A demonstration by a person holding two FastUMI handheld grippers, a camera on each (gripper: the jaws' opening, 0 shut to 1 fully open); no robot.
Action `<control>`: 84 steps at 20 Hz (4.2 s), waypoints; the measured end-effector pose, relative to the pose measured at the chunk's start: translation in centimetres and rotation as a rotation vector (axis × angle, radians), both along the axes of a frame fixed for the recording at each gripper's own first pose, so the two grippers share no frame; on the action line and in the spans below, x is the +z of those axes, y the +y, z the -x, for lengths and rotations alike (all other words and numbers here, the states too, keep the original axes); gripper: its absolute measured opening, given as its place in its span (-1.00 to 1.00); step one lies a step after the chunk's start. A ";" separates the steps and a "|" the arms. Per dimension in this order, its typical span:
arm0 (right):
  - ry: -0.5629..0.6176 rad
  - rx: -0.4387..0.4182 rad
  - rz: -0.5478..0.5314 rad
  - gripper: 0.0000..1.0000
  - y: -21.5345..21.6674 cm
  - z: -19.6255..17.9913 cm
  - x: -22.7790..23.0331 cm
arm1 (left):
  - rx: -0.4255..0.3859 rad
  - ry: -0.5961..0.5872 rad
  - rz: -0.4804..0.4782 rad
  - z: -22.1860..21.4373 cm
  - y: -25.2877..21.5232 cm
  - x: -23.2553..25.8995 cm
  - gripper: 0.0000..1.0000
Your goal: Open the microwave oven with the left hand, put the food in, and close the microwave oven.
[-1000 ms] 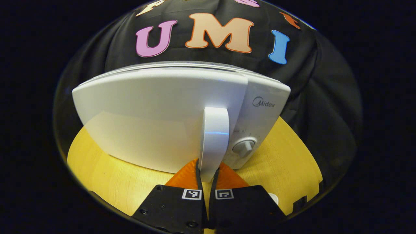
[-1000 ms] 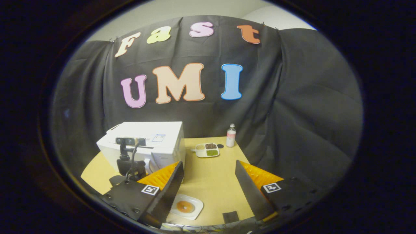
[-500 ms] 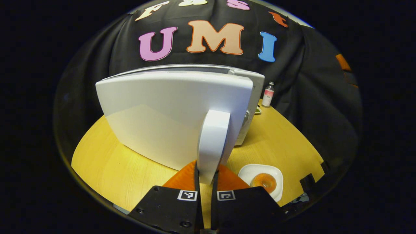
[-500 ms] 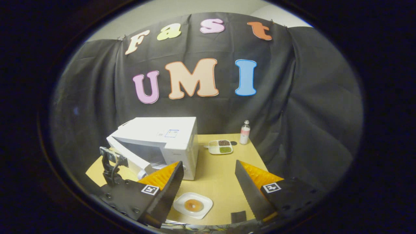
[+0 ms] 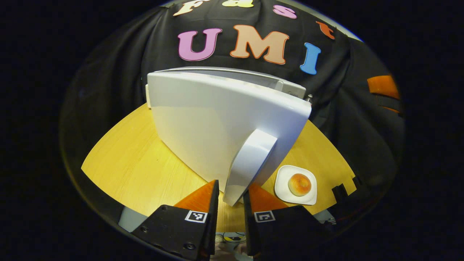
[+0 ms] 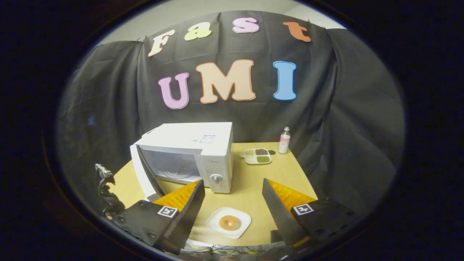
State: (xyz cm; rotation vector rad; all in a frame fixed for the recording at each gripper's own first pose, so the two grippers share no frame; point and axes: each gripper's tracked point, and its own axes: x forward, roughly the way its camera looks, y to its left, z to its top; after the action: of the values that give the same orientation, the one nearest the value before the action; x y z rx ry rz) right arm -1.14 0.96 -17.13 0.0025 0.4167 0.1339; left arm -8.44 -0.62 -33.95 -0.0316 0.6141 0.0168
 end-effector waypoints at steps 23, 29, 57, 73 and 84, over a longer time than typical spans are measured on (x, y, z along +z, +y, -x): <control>0.251 0.028 -0.038 0.98 4.0 -0.6 -11.8 | 0.416 -0.055 -0.010 10.1 16.7 6.0 0.94; 0.386 -0.031 -0.017 1.00 2.4 -0.4 -18.3 | 0.528 -0.076 -0.019 12.4 21.0 6.1 0.95; 0.736 -0.144 0.090 0.67 1.5 0.3 -30.3 | 0.701 -0.383 -0.143 7.4 32.3 17.3 0.90; 0.709 -0.152 -0.409 0.34 9.7 2.6 -24.5 | 0.567 -0.345 -0.130 4.7 32.3 15.9 0.90; 0.530 -0.077 -0.891 0.33 24.3 -1.8 -17.7 | 0.520 -0.288 -0.093 5.2 33.0 13.8 0.90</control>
State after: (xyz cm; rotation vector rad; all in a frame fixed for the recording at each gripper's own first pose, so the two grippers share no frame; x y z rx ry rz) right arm 0.70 25.24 -34.87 0.9475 0.8551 0.2353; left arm -13.65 32.37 -20.17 -0.1017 0.3027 0.5361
